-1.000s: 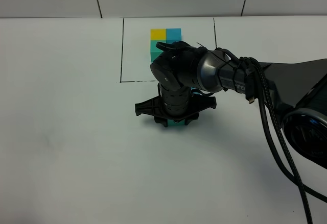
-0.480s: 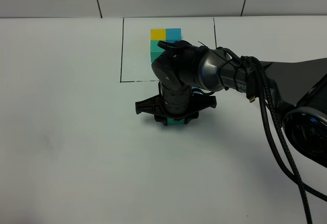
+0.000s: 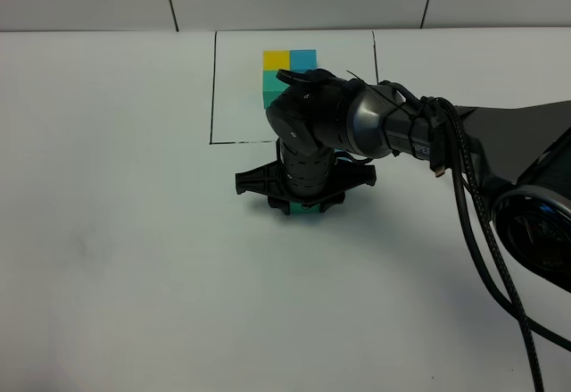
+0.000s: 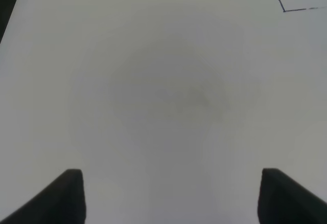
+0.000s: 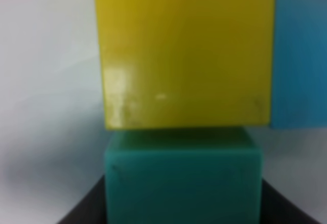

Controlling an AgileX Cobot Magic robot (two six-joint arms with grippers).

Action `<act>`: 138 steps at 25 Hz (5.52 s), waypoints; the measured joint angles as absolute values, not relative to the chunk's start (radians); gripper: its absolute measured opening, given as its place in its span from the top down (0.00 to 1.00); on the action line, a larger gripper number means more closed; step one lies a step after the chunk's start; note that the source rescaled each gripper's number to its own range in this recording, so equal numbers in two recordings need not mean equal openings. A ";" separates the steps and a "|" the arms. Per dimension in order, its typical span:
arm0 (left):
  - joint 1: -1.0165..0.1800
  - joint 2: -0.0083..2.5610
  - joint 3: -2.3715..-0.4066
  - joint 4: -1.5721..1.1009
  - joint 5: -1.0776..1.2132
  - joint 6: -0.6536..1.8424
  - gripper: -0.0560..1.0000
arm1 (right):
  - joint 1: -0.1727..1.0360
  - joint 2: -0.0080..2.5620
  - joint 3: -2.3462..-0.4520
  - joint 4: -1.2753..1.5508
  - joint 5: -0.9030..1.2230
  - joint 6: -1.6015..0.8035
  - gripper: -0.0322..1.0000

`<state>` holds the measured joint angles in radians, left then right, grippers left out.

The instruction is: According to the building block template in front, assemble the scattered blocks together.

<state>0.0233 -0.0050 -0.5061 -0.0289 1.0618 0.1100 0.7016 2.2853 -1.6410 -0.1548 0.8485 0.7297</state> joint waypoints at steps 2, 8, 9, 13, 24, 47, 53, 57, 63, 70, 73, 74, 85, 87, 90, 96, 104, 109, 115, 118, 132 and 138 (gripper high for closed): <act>0.023 -0.005 -0.506 -0.029 1.062 0.110 0.36 | 0.702 2.285 -1.641 -0.155 0.848 0.730 0.97; 0.023 -0.005 -0.506 -0.029 1.062 0.110 0.36 | 0.702 2.285 -1.641 -0.155 0.847 0.731 0.97; 0.023 -0.005 -0.506 -0.029 1.062 0.110 0.36 | 0.702 2.285 -1.641 -0.155 0.847 0.732 0.97; 0.023 -0.005 -0.506 -0.029 1.062 0.110 0.36 | 0.700 2.285 -1.641 -0.163 0.826 0.735 0.97; 0.023 -0.005 -0.506 -0.029 1.062 0.110 0.36 | 0.700 2.285 -1.641 -0.165 0.824 0.753 0.97; 0.023 -0.005 -0.506 -0.029 1.062 0.110 0.36 | 0.698 2.285 -1.641 -0.152 0.823 0.779 0.97; 0.023 -0.005 -0.506 -0.029 1.062 0.110 0.36 | 0.698 2.272 -1.640 -0.135 0.814 0.765 0.54; 0.023 -0.005 -0.506 -0.029 1.062 0.110 0.36 | 0.695 2.247 -1.631 -0.146 0.841 0.752 0.11; 0.023 -0.005 -0.506 -0.029 1.062 0.110 0.36 | 0.682 2.142 -1.617 -0.186 0.881 0.717 0.01; 0.023 -0.005 -0.506 -0.029 1.062 0.110 0.36 | 0.540 1.955 -1.458 -0.169 0.850 0.517 0.01; 0.023 -0.005 -0.506 -0.029 1.062 0.110 0.36 | 0.447 1.868 -1.344 -0.142 0.798 0.409 0.00; 0.023 -0.005 -0.506 -0.029 1.062 0.110 0.36 | 0.414 1.837 -1.301 -0.131 0.781 0.378 0.00; 0.023 -0.005 -0.506 -0.029 1.062 0.110 0.36 | 0.130 1.448 -0.954 -0.041 0.739 0.183 0.00; 0.023 -0.005 -0.506 -0.029 1.062 0.110 0.36 | 0.115 1.366 -0.907 -0.043 0.744 0.183 0.00; 0.023 -0.005 -0.506 -0.029 1.062 0.110 0.36 | 0.108 1.267 -0.856 -0.069 0.786 0.183 0.00; 0.023 -0.005 -0.506 -0.029 1.062 0.110 0.36 | 0.105 1.075 -0.789 -0.085 0.921 0.182 0.00; 0.023 -0.005 -0.506 -0.029 1.062 0.110 0.36 | 0.105 0.743 -0.690 -0.084 1.019 0.174 0.00; 0.023 -0.005 -0.506 -0.029 1.062 0.110 0.36 | 0.105 0.551 -0.617 -0.083 1.051 0.157 0.00; 0.023 -0.005 -0.506 -0.029 1.062 0.110 0.36 | 0.105 0.369 -0.538 -0.071 1.054 0.112 0.00; 0.023 -0.005 -0.506 -0.029 1.062 0.110 0.36 | 0.105 0.310 -0.515 -0.058 1.066 0.103 0.00; 0.023 -0.005 -0.506 -0.029 1.062 0.110 0.36 | 0.105 0.084 -0.505 -0.050 1.067 0.078 0.00; 0.023 -0.005 -0.506 -0.029 1.062 0.110 0.36 | 0.105 0.009 -0.505 -0.025 1.067 0.040 0.00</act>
<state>0.0233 -0.0050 -0.5061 -0.0287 1.0618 0.1100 0.1053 0.0088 -0.5045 -0.0251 1.0672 0.0401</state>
